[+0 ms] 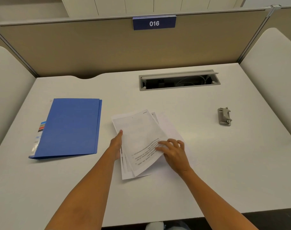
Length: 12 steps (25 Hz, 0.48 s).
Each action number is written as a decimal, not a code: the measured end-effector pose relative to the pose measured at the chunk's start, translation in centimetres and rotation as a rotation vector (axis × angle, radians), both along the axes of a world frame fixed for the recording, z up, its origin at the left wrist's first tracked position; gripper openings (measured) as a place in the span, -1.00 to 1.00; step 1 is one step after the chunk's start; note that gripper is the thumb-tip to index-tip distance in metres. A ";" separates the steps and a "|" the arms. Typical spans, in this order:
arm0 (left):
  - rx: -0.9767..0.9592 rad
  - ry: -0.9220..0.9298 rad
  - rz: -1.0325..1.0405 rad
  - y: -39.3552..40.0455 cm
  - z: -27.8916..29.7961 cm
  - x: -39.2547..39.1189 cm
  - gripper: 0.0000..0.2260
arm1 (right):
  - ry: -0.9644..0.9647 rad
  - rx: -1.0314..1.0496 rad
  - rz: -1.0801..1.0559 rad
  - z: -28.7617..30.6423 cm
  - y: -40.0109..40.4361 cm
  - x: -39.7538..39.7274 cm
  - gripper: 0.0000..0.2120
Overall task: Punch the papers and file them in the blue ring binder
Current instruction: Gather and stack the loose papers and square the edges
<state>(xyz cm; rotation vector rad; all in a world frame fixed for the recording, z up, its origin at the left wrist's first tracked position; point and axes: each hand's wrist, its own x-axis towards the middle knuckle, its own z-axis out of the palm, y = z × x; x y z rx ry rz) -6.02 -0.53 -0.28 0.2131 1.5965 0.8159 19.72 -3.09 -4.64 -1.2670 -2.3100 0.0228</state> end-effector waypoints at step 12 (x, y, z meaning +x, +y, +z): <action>-0.028 -0.208 0.066 0.3 0.2 -0.9 -0.25 | 1.673 -1.090 0.015 7.9 7.7 3.6 -0.73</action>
